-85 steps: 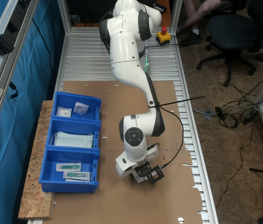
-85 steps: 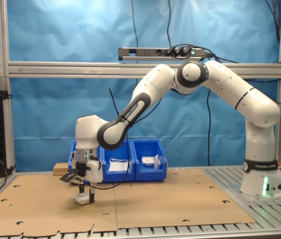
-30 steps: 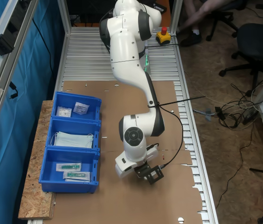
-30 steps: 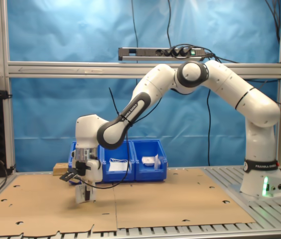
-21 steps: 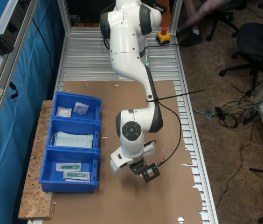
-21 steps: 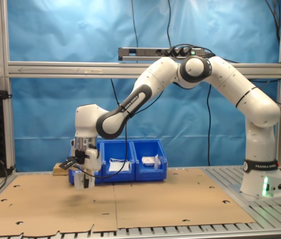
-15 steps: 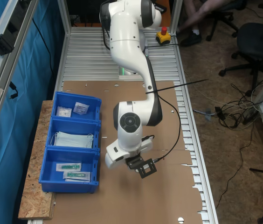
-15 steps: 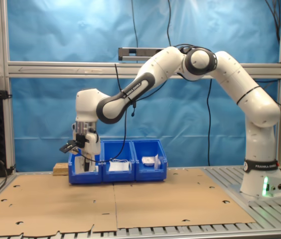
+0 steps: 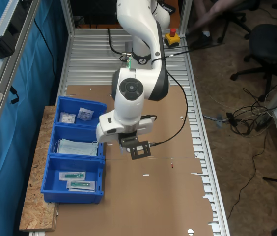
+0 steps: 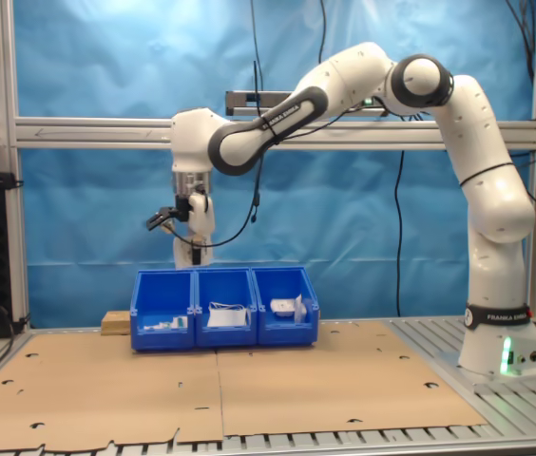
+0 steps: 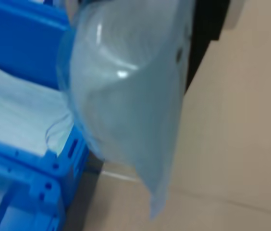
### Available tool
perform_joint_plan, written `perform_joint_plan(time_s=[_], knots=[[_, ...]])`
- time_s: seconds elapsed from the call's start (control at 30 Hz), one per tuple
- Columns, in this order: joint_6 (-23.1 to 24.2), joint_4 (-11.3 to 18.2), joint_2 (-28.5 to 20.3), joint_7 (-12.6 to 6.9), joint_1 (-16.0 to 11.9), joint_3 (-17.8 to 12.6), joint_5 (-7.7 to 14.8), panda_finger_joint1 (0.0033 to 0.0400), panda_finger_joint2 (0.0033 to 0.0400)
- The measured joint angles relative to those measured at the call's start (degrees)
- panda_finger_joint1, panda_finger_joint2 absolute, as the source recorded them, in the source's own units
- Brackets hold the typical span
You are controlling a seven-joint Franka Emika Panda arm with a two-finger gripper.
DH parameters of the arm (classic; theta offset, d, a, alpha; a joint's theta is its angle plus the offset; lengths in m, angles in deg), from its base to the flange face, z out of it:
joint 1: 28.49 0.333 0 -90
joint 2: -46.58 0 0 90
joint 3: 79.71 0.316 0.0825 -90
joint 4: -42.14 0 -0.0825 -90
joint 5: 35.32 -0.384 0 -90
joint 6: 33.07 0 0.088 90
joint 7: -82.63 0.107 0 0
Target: Pick and place sorting task of medical equipment.
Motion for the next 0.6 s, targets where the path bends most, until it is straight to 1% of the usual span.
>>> perform_joint_plan(time_s=[0.17,0.3,0.4,0.43,0.47,0.6], knots=[[-1.83,6.18,-5.47,1.70,0.04,-2.42,-3.04,0.0061,0.0061],[-2.91,11.45,-9.19,2.82,0.09,-4.71,-4.86,0.0061,0.0061],[-3.60,15.54,-11.79,3.45,0.12,-6.60,-5.84,0.0061,0.0061],[-3.88,18.29,-13.51,3.97,0.12,-7.91,-6.34,0.0061,0.0061],[-3.88,18.29,-13.51,3.97,0.12,-7.91,-6.34,0.0061,0.0061],[-4.24,23.69,-16.84,4.71,0.05,-10.50,-7.20,0.0061,0.0061]])
